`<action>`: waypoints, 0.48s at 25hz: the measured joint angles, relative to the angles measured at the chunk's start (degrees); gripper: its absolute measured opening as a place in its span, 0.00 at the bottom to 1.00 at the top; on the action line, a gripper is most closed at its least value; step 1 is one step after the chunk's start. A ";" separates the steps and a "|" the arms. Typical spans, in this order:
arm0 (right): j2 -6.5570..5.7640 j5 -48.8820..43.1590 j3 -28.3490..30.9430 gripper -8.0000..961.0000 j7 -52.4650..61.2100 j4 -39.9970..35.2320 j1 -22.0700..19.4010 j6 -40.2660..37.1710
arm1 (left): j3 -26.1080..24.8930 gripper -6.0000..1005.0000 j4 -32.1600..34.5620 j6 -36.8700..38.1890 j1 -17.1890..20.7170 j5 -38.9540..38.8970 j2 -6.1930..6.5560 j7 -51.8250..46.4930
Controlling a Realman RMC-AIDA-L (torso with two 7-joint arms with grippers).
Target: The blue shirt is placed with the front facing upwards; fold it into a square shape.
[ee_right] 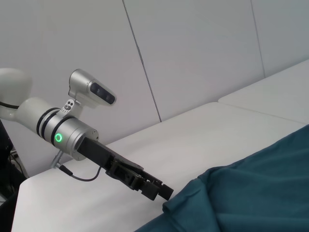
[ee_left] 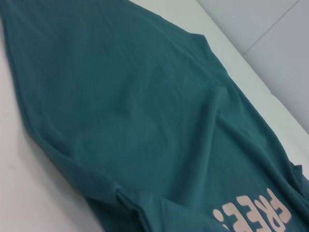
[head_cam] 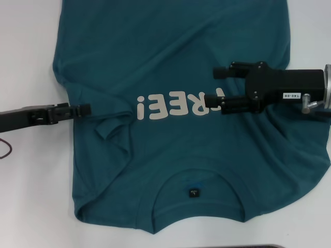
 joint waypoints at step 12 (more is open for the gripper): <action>-0.01 -0.01 0.00 0.95 0.00 -0.17 -0.53 -0.02 | 2.40 0.91 -0.06 -0.37 -0.43 0.58 -0.12 -1.41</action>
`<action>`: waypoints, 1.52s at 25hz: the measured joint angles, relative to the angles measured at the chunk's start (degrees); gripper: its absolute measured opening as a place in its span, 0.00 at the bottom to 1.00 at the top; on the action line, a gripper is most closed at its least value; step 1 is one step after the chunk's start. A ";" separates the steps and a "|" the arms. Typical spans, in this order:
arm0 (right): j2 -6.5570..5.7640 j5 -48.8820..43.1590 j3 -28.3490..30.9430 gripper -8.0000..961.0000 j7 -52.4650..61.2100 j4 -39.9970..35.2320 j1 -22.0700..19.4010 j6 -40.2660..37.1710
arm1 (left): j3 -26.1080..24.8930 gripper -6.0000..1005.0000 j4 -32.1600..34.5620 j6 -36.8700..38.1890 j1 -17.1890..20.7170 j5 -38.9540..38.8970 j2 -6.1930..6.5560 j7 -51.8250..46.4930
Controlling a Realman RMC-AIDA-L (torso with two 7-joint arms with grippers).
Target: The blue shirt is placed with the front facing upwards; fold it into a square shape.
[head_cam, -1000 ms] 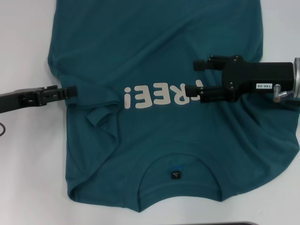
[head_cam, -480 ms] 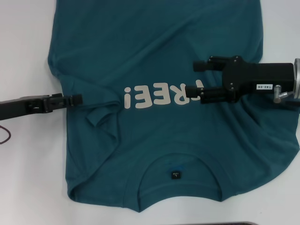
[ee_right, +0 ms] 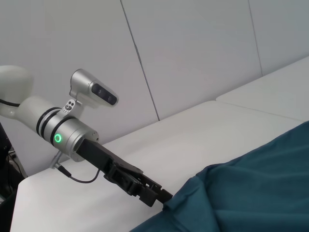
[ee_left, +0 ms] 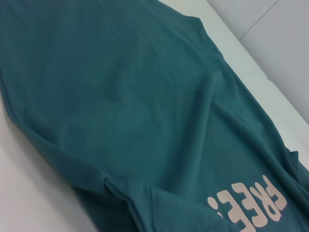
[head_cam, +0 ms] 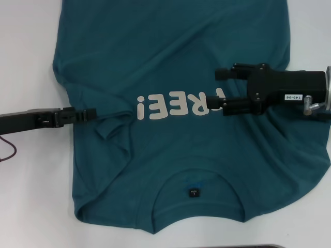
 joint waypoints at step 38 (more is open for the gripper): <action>0.00 0.44 0.00 0.95 0.00 -0.07 -0.29 -0.14 | 1.55 0.68 -0.15 -6.80 -2.37 3.62 -0.01 -6.06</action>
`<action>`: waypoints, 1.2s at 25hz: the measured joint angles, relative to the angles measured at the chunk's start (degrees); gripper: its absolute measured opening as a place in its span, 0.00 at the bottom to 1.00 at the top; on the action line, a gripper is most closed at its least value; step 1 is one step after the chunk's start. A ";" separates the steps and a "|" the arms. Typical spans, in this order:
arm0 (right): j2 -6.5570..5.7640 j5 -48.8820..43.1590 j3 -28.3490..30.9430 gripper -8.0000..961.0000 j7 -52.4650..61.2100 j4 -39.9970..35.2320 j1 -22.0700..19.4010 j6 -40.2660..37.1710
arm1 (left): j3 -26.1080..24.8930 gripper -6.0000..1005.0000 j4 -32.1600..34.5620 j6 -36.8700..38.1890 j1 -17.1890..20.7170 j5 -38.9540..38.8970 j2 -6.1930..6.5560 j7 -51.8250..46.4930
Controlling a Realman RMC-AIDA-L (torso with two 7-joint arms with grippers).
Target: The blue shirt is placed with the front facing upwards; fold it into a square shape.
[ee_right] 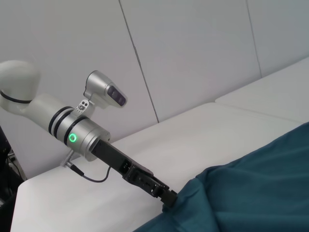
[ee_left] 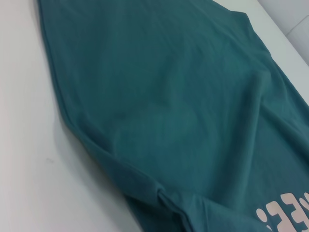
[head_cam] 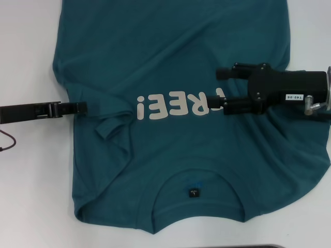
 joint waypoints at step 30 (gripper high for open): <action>0.00 0.44 0.00 0.95 -1.12 0.11 -0.57 -0.46 | -0.15 0.03 0.13 0.05 -4.87 -0.46 -1.79 -4.53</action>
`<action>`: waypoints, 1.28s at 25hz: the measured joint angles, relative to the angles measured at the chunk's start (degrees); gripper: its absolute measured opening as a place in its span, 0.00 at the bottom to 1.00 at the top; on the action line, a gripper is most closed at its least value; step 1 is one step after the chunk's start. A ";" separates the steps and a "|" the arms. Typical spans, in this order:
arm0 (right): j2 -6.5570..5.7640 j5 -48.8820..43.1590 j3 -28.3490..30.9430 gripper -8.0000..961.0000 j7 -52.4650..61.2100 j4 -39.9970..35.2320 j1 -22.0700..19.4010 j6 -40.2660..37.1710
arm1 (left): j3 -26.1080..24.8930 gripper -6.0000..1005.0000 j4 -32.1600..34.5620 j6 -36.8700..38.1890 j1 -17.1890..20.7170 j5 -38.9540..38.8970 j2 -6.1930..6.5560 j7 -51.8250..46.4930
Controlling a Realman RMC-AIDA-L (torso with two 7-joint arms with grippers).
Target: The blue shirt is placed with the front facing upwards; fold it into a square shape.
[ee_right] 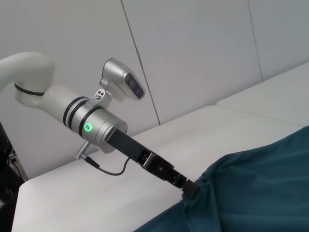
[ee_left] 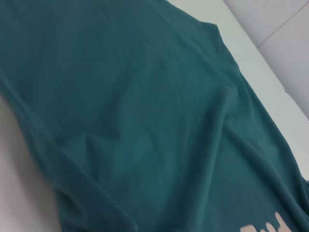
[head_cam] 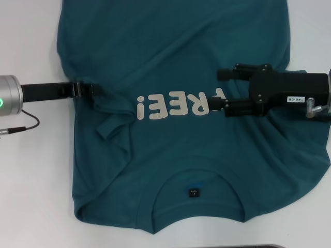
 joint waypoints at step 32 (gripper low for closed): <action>0.18 -0.01 0.00 0.95 -0.20 0.24 -0.56 -0.77 | 0.01 0.26 6.08 -5.60 -4.88 -7.92 -1.05 -1.23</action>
